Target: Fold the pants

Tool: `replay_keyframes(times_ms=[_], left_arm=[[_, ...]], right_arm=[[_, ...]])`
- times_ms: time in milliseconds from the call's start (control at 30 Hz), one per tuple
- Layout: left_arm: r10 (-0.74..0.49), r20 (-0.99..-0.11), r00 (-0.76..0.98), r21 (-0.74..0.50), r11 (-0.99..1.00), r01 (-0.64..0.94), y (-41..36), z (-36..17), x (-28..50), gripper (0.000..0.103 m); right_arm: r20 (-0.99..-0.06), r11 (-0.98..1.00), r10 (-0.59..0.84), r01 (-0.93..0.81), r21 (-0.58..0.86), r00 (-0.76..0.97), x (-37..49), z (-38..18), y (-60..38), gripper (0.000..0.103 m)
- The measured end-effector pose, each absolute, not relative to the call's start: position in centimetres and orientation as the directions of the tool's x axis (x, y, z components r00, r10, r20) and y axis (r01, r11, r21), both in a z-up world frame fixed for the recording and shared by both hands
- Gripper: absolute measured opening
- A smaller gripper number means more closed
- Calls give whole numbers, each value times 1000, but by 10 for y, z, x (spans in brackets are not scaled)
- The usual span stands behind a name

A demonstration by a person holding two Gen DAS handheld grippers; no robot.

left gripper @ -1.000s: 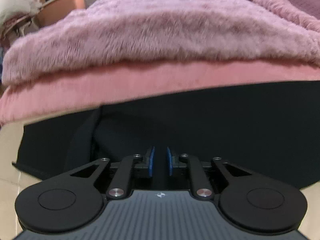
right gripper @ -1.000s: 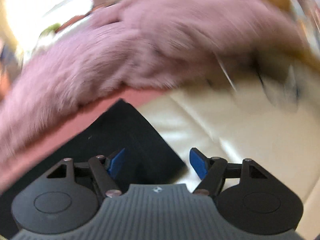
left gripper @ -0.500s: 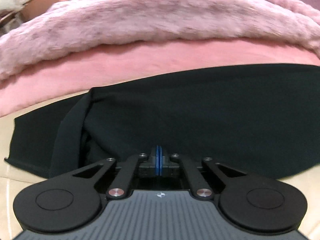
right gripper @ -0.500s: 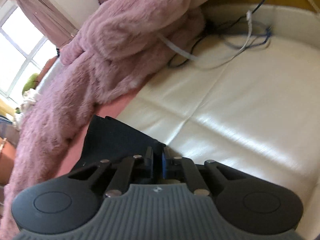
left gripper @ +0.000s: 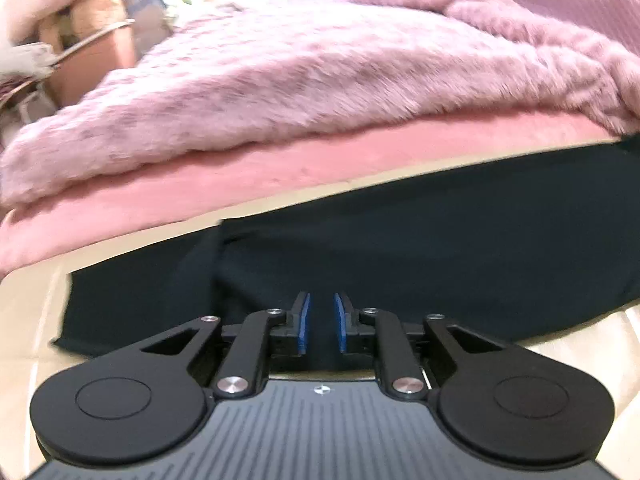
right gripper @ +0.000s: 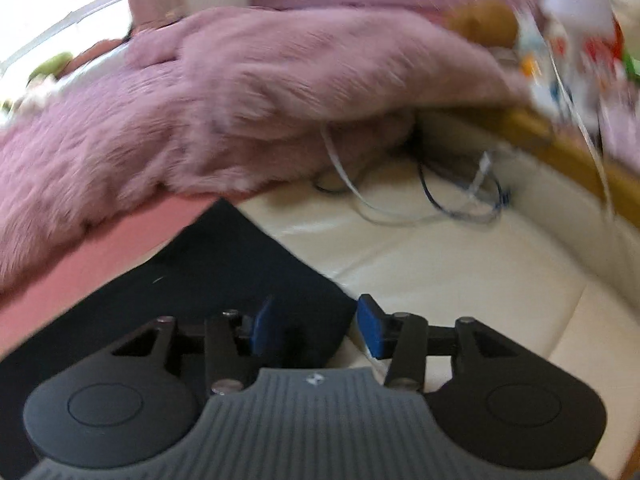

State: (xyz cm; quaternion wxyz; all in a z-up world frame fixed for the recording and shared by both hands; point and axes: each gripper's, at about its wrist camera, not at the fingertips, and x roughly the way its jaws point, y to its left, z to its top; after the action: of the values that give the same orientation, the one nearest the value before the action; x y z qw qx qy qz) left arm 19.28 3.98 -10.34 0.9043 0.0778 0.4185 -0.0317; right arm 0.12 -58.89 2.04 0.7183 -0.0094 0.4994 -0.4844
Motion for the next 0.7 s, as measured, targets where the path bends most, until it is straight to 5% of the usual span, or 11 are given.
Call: replay_keyframes(times_ms=[133, 433, 700], left_arm=[[45, -756, 653, 108, 993, 56, 67, -93, 168, 38], [100, -781, 616, 44, 993, -107, 132, -106, 130, 54], [91, -806, 585, 21, 992, -126, 146, -130, 133, 53]], right_arm=[[-741, 665, -656, 573, -479, 142, 24, 14, -531, 43], [-894, 934, -350, 172, -313, 279, 74, -71, -359, 41], [-956, 965, -234, -75, -250, 178, 92, -155, -260, 40]])
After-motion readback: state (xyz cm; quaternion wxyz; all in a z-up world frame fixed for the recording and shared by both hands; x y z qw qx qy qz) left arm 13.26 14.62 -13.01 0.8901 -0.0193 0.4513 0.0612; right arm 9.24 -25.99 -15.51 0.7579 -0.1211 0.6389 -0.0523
